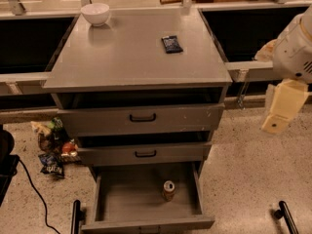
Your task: Pick orange can from bottom drawer and place on counter
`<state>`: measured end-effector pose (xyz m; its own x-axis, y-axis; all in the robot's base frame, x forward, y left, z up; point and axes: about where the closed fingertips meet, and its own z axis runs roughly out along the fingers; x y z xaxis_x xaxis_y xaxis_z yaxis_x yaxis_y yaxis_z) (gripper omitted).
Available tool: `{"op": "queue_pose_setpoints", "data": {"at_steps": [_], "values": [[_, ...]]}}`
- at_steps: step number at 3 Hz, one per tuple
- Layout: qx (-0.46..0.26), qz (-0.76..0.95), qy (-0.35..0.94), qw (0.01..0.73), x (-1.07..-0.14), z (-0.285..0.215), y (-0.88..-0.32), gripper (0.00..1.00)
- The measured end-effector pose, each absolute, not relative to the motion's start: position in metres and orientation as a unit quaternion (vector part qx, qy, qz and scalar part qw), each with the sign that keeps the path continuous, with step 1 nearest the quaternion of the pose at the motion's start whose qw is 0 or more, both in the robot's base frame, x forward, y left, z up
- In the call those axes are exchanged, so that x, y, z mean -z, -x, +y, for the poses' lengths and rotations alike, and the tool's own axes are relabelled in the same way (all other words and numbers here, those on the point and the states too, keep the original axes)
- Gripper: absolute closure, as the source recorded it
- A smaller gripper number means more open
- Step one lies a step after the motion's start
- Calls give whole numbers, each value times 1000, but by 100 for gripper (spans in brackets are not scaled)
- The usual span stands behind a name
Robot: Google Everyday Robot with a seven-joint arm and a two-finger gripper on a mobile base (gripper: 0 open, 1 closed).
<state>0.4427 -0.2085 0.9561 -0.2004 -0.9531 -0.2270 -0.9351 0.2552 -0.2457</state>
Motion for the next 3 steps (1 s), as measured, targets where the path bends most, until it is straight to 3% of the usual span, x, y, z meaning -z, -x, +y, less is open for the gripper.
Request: {"op": "queue_pose_setpoints", "data": {"at_steps": [3], "values": [[-93, 714, 657, 224, -805, -137, -454, 0]]}}
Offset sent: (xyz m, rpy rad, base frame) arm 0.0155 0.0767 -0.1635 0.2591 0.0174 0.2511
